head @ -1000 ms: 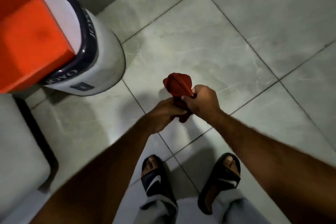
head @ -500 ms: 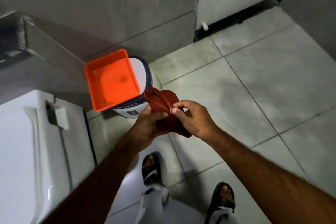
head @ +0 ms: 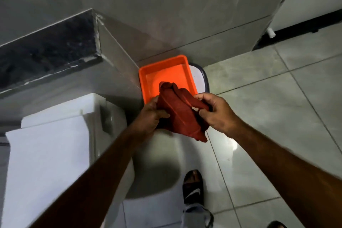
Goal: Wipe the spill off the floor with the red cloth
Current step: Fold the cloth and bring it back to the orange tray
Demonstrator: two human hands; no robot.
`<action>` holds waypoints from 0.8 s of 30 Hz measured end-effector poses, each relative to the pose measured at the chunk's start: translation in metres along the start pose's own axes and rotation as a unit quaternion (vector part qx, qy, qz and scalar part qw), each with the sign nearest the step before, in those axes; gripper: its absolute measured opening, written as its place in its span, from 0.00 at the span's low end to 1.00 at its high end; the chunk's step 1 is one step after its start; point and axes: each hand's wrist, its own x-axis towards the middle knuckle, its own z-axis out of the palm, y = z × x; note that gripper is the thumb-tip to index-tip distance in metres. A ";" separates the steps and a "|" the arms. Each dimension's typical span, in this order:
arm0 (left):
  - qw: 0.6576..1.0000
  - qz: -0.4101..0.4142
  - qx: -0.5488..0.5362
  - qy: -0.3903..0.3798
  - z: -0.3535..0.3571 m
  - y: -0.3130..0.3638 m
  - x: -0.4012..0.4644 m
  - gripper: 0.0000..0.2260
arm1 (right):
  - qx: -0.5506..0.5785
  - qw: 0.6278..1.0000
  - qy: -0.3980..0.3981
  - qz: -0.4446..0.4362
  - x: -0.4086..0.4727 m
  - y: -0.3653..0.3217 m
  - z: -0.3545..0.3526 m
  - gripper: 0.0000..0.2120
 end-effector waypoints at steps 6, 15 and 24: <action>0.999 0.028 0.000 0.039 -0.053 0.009 0.028 0.21 | -0.183 0.964 -0.004 -0.192 0.040 -0.011 0.021 0.20; 0.995 0.074 -0.013 -0.066 -0.075 0.037 0.053 0.21 | -0.014 0.996 -0.082 -0.008 0.063 0.007 0.059 0.07; 0.989 0.039 -0.139 -0.042 -0.082 0.036 0.083 0.13 | -0.081 0.990 -0.115 -0.006 0.111 0.016 0.063 0.22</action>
